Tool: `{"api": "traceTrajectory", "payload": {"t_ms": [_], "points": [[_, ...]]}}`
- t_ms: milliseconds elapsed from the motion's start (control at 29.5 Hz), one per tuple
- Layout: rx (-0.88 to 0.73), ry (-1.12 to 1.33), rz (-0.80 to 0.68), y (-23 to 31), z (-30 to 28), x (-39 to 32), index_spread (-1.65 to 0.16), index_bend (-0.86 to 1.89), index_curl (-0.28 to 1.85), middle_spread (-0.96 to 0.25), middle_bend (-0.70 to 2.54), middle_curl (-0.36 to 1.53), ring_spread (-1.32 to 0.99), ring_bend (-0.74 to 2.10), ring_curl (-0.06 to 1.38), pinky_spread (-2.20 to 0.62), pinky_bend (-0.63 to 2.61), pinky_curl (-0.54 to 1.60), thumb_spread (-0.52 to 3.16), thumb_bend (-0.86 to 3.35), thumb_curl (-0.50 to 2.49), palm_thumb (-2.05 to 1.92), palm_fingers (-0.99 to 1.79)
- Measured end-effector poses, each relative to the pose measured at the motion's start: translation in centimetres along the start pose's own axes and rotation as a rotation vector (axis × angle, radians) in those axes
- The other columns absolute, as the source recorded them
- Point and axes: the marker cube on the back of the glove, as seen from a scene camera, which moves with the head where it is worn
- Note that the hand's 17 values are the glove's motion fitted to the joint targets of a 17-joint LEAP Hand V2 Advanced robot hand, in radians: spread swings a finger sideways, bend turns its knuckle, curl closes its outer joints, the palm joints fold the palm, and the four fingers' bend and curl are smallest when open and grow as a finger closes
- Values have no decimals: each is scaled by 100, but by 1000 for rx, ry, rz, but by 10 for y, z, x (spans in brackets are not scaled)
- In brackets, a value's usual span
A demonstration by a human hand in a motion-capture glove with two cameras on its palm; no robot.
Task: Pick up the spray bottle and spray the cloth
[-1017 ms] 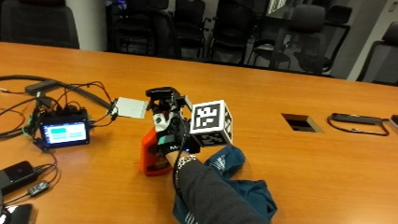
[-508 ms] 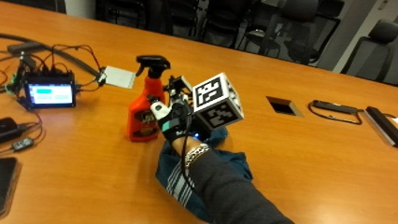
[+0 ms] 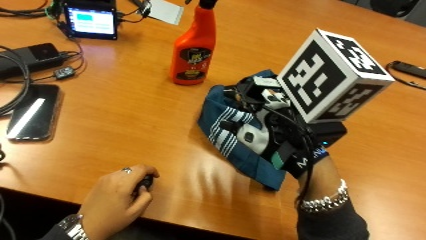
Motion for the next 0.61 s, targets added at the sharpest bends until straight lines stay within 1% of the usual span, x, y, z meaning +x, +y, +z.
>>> {"api": "traceTrajectory", "payload": {"t_ms": [102, 271, 373, 610], "points": [[15, 73, 14, 18, -5, 11, -37, 28, 39, -3, 18, 41, 1, 20, 33, 28, 17, 31, 132, -2, 33, 69, 48], [33, 103, 39, 30, -1, 19, -39, 26, 39, -4, 17, 39, 1, 18, 31, 29, 18, 31, 131, -2, 33, 67, 45], [10, 113, 35, 29, 5, 18, -40, 25, 39, -5, 17, 38, 1, 18, 31, 29, 18, 31, 130, -2, 32, 67, 45], [-84, 133, -28, 11, 21, 3, -41, 23, 38, -5, 17, 37, 1, 18, 30, 29, 18, 31, 130, -1, 32, 67, 45]]}}
